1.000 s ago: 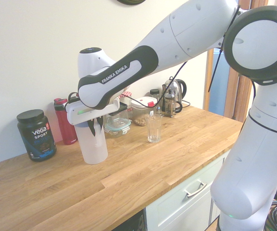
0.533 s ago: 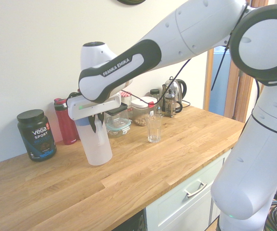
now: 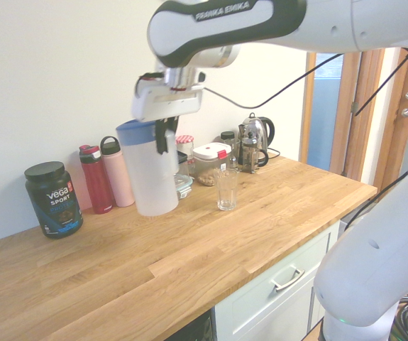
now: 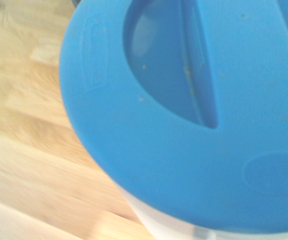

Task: Pour me some water

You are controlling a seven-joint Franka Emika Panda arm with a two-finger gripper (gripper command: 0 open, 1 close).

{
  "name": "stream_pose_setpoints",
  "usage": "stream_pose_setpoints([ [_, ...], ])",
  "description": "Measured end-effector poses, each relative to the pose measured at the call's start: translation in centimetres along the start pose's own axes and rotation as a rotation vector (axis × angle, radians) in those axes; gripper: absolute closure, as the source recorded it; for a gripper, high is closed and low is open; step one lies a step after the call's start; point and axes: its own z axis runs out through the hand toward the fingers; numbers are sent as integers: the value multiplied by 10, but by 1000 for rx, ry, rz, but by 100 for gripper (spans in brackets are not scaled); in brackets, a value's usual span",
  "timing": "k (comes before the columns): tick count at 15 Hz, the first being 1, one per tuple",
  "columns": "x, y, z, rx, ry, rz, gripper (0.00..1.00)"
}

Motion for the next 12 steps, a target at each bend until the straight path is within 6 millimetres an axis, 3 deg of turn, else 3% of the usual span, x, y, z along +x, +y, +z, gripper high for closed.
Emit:
stream_pose_setpoints([
  [3,33,64,-46,37,-38,-160,100],
  [6,49,114,-85,48,-51,-326,100],
  [9,74,166,-92,56,-67,-441,100],
  [12,103,210,-80,40,-83,-506,100],
])
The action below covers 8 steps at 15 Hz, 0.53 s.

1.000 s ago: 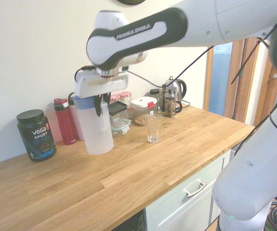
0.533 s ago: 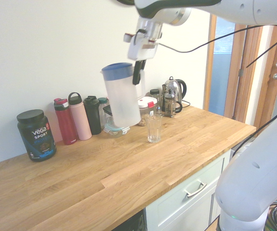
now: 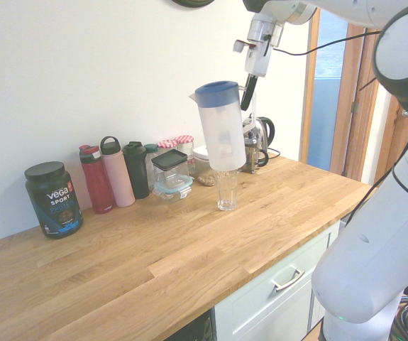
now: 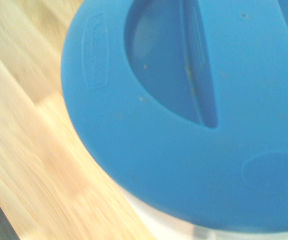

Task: Pour me some water

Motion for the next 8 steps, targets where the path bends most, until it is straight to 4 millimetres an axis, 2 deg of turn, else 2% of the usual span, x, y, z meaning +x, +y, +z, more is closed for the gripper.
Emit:
stream_pose_setpoints([
  [2,3,19,7,-3,-12,-9,100],
  [4,6,25,13,-13,-25,-12,100],
  [5,10,23,16,-27,-31,-20,100],
  [8,29,-2,28,-58,-51,-32,100],
])
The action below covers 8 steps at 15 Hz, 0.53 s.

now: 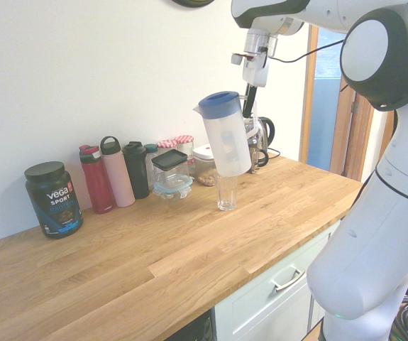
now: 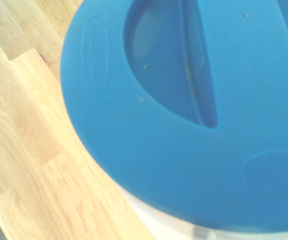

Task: Pour me some water

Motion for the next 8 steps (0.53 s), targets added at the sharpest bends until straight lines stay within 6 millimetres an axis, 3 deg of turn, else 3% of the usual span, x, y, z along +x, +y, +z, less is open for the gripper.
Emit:
stream_pose_setpoints([
  [8,11,-4,8,-16,2,68,100],
])
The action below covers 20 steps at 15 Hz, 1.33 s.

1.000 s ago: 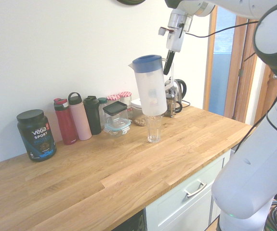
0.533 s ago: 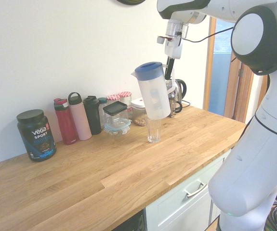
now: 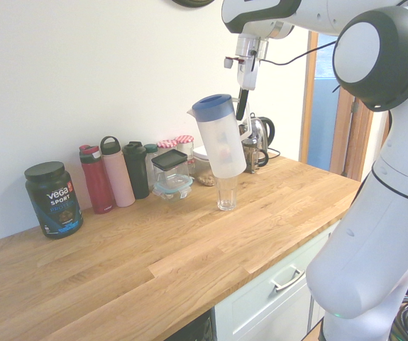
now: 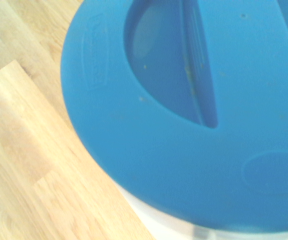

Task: Pour me some water

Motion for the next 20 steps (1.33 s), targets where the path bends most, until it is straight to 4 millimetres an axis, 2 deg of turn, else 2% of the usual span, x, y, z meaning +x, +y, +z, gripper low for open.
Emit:
stream_pose_setpoints([
  [5,12,-18,11,-6,-22,0,100],
  [7,12,-19,8,-3,-17,-1,100],
  [9,11,-18,-12,16,-4,2,100],
  [10,8,-13,-29,32,6,3,100],
  [12,-4,15,-68,60,41,9,100],
  [14,-14,58,-89,70,71,33,100],
  [16,-14,101,-84,62,44,-6,100],
  [18,-11,141,-62,40,-15,-76,100],
  [20,-16,169,-51,-32,-77,-148,100],
])
